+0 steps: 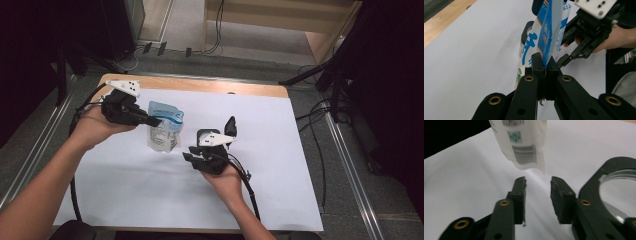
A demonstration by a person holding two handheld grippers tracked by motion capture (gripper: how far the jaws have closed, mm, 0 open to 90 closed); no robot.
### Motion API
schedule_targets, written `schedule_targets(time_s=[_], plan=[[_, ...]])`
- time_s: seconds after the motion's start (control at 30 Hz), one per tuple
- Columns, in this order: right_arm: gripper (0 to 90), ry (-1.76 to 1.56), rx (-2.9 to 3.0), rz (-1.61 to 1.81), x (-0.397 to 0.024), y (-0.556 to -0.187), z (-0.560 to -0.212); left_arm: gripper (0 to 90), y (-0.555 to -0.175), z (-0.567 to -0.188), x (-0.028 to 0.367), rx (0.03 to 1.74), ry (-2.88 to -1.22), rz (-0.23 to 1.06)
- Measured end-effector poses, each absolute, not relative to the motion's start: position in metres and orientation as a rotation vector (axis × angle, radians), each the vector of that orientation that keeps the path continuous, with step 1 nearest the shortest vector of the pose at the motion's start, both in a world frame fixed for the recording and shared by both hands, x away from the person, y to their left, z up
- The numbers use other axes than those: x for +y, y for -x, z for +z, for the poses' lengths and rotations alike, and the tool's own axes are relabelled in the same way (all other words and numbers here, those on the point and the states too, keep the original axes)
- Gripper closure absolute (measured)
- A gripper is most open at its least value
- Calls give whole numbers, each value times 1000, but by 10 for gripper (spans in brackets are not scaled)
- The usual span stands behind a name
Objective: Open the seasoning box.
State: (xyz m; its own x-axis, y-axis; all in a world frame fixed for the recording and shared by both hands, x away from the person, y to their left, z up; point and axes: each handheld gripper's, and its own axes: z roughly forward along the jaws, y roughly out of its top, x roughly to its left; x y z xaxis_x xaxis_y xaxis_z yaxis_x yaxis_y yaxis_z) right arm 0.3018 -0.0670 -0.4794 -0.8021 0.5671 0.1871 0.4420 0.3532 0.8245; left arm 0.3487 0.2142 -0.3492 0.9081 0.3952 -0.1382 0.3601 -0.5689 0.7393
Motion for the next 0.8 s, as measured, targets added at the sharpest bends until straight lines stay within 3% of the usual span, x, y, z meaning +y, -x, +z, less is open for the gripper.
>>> schedule_targets(time_s=[0.13, 0.47, 0.8], plan=[[609, -919, 2476, 1441, -60, -302, -482, 900, -348, -343, 217, 543, -2218, 45], [424, -925, 2410, 1361, -25, -302, -491, 900, -344, -335, 211, 558, -2242, 21], [424, -948, 2382, 1365, -11, -303, -492, 900, -341, -326, 211, 566, -2232, 18]])
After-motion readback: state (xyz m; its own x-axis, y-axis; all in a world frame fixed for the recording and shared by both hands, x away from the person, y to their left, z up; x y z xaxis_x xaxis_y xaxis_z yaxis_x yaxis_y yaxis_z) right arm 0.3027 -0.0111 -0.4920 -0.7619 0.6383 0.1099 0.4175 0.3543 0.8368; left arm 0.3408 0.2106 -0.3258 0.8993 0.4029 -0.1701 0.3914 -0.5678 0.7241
